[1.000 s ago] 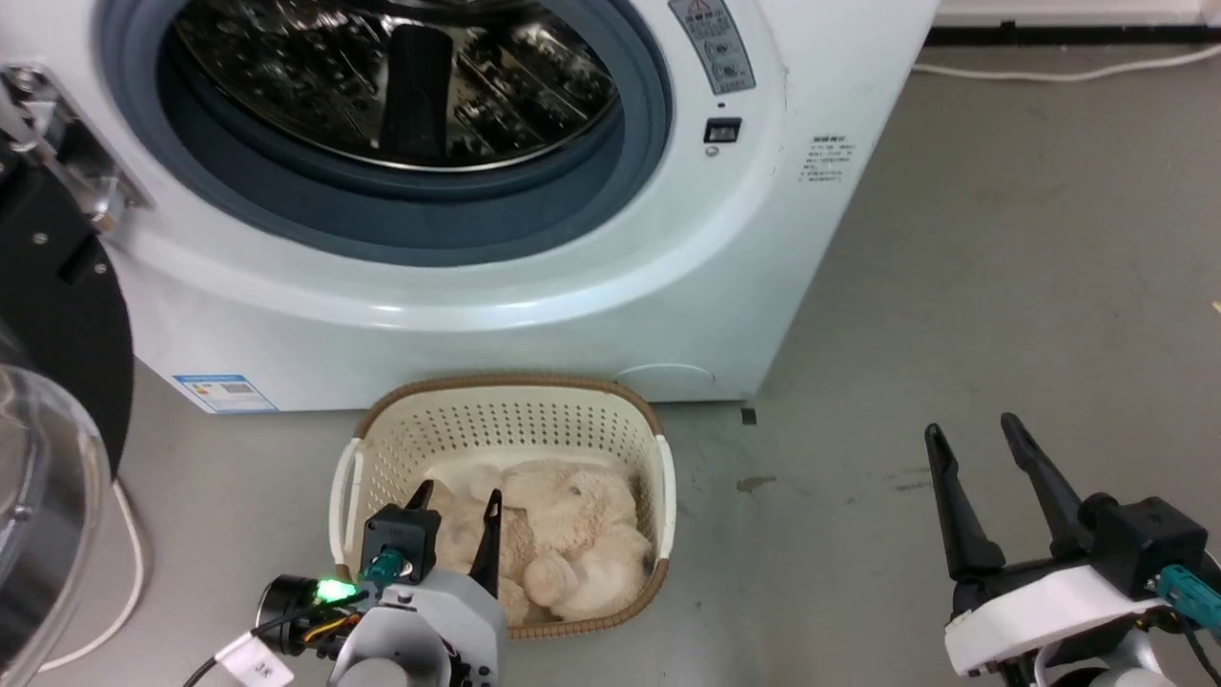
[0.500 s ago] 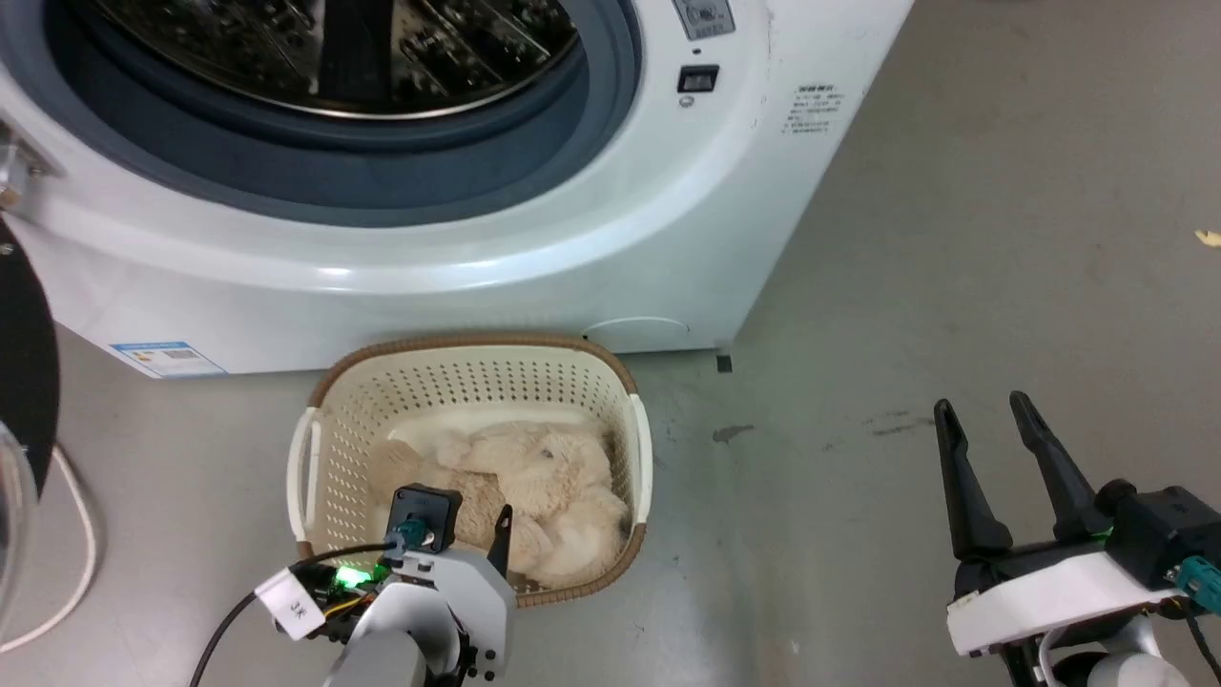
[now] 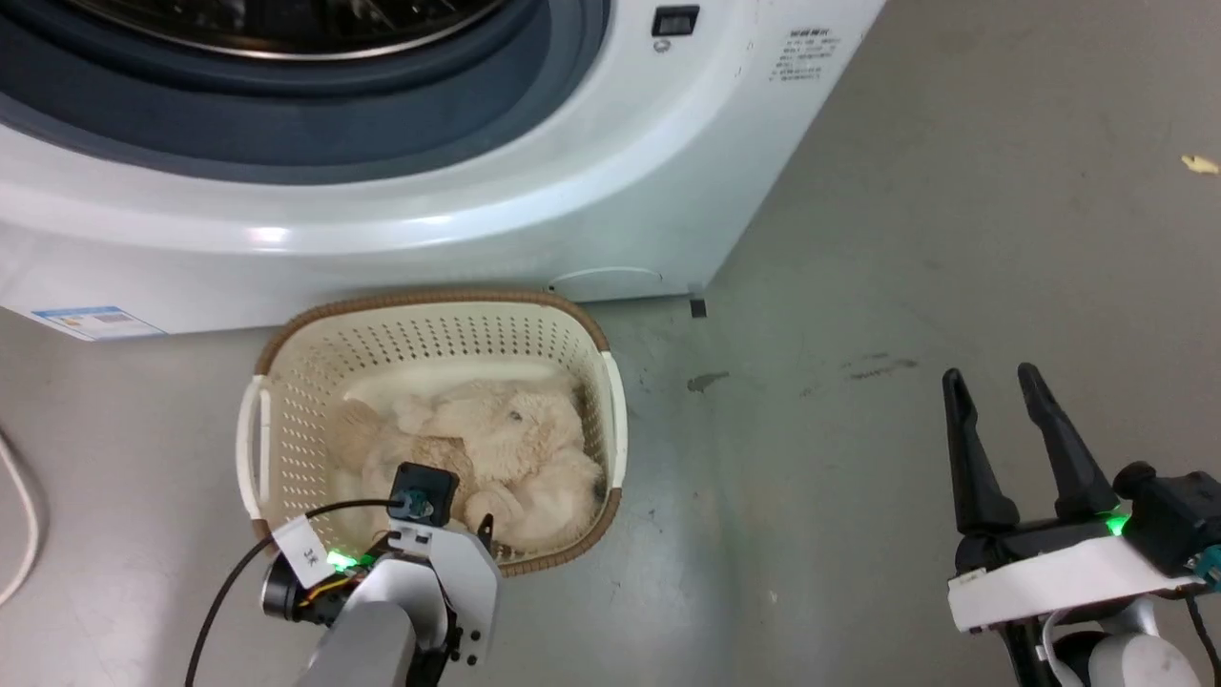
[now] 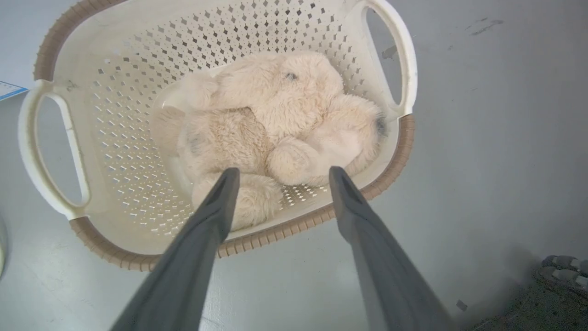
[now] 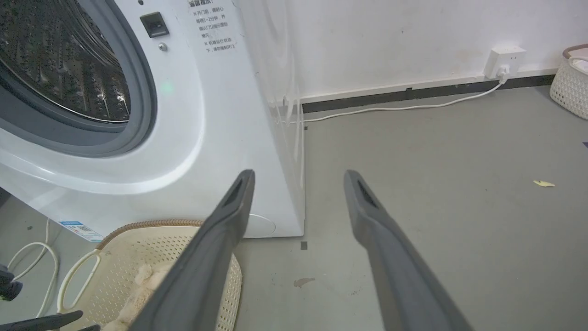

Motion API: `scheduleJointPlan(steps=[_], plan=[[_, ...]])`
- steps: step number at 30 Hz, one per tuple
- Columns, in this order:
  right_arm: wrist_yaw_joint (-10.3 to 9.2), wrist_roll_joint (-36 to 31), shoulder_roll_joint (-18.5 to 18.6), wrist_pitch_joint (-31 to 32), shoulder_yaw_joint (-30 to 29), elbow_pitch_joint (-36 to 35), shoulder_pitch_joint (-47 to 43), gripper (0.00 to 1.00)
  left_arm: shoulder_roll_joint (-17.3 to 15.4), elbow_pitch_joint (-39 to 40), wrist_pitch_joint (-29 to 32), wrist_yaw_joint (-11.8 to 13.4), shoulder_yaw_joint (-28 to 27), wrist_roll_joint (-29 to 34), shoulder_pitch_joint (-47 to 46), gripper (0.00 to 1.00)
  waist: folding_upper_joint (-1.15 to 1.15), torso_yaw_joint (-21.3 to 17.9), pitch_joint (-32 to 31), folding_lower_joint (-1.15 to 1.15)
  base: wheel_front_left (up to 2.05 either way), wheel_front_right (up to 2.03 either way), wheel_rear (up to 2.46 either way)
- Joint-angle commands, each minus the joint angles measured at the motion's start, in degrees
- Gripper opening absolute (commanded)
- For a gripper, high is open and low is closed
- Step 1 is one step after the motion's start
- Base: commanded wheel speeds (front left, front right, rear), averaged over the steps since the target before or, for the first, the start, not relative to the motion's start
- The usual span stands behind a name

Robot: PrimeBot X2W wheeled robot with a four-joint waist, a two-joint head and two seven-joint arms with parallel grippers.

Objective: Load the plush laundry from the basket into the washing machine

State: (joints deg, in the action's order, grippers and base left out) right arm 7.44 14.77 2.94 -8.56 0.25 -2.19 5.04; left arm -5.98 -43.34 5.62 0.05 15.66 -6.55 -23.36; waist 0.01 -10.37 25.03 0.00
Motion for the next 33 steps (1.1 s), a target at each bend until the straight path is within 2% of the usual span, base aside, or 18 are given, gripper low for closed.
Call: scheduleJointPlan(steps=[1, 10, 17, 22, 27, 33], plan=[[0.03, 0.7, -0.04, -0.55, 0.14, -0.38, 1.33, 1.0, -0.44, -1.41, 0.31, 0.38, 0.58, -0.3, -1.63, 1.0, -0.01, -0.41, 0.76, 0.0, 0.0, 0.0, 0.0], [0.03, 2.8, -0.04, -1.62, 0.55, -0.81, 2.61, 1.0, -1.94, -6.58, -0.09, 3.15, 2.21, -1.54, -6.36, 1.0, -0.01, -1.66, 4.6, 0.0, 0.0, 0.0, 0.0], [0.04, 4.74, -0.05, -2.46, 0.23, -1.03, 3.53, 1.0, -3.51, -10.53, 0.44, 3.18, 3.09, -3.24, -10.78, 1.0, -0.01, -2.79, 7.7, 0.0, 0.0, 0.0, 0.0], [0.04, 5.81, -0.05, -3.06, 0.42, -1.0, 4.27, 1.0, -4.62, -13.57, 3.06, 3.39, 4.33, -3.96, -13.58, 1.0, -0.01, -3.42, 10.07, 0.0, 0.0, 0.0, 0.0], [0.04, 7.04, -0.05, -3.66, 0.97, -1.2, 5.22, 1.0, -6.27, -16.23, 3.32, 4.3, 5.7, -4.33, -16.87, 1.0, -0.01, -4.11, 12.87, 0.0, 0.0, 0.0, 0.0], [0.04, 8.74, -0.05, -4.62, 1.73, -1.76, 6.65, 1.0, -7.83, -20.29, 3.45, 4.9, 8.98, -4.16, -22.35, 1.0, -0.01, -5.25, 17.2, 0.0, 0.0, 0.0, 0.0]])
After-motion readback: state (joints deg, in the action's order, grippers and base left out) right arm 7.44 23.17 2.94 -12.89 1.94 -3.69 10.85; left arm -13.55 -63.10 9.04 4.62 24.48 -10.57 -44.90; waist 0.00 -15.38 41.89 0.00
